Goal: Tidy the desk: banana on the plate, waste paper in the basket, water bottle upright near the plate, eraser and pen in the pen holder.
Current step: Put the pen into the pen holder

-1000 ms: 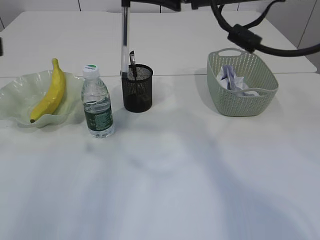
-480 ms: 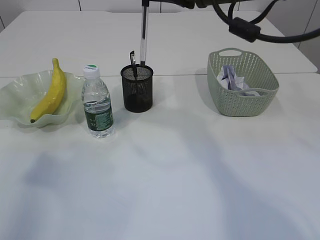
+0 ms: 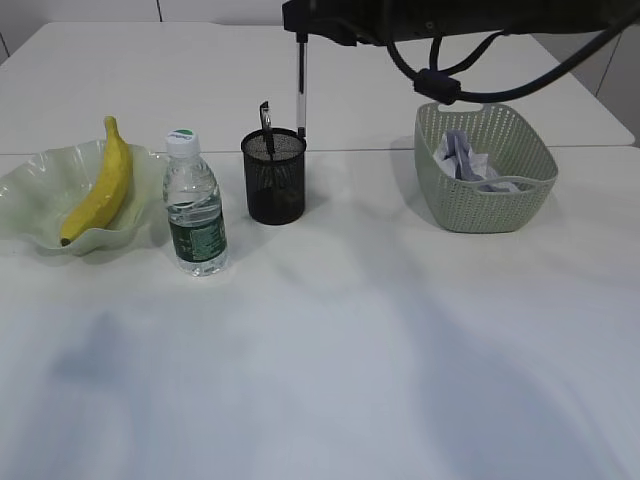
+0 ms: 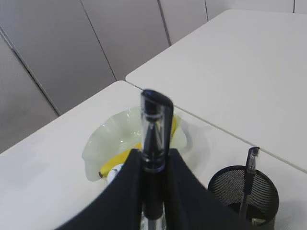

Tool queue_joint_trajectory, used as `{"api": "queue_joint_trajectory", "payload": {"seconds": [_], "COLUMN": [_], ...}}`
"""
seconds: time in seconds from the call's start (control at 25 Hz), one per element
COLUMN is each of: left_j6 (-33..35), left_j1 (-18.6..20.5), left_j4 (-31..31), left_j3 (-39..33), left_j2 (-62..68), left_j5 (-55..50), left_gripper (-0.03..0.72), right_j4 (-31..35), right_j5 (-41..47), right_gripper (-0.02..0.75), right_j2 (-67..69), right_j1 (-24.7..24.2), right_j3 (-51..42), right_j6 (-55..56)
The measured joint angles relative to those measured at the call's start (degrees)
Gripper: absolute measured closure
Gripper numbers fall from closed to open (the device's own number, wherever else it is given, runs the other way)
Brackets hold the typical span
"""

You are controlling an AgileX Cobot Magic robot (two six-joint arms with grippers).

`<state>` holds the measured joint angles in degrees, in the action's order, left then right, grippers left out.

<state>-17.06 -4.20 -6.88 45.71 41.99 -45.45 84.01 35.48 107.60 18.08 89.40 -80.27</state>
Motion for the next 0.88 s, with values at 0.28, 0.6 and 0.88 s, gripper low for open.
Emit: {"api": "queue_joint_trajectory", "payload": {"seconds": [0.28, 0.6, 0.88], "left_j6": [0.0, 0.0, 0.0], "left_j1": [0.0, 0.0, 0.0], "left_j4": [0.27, 0.31, 0.4], "left_j3": [0.0, 0.0, 0.0], "left_j2": [0.0, 0.0, 0.0], "left_j5": [0.87, 0.9, 0.9], "left_gripper": [0.182, 0.192, 0.197], "right_j4": [1.45, 10.78, 12.12], "right_j5": [-0.67, -2.25, -2.66], "right_gripper": [0.675, 0.675, 0.675], "right_j2": [8.35, 16.13, 21.59], "right_j1": [0.0, 0.0, 0.0], "right_j3": [6.97, 11.52, 17.03], "right_j6": [-5.28, -15.15, -17.35]}}
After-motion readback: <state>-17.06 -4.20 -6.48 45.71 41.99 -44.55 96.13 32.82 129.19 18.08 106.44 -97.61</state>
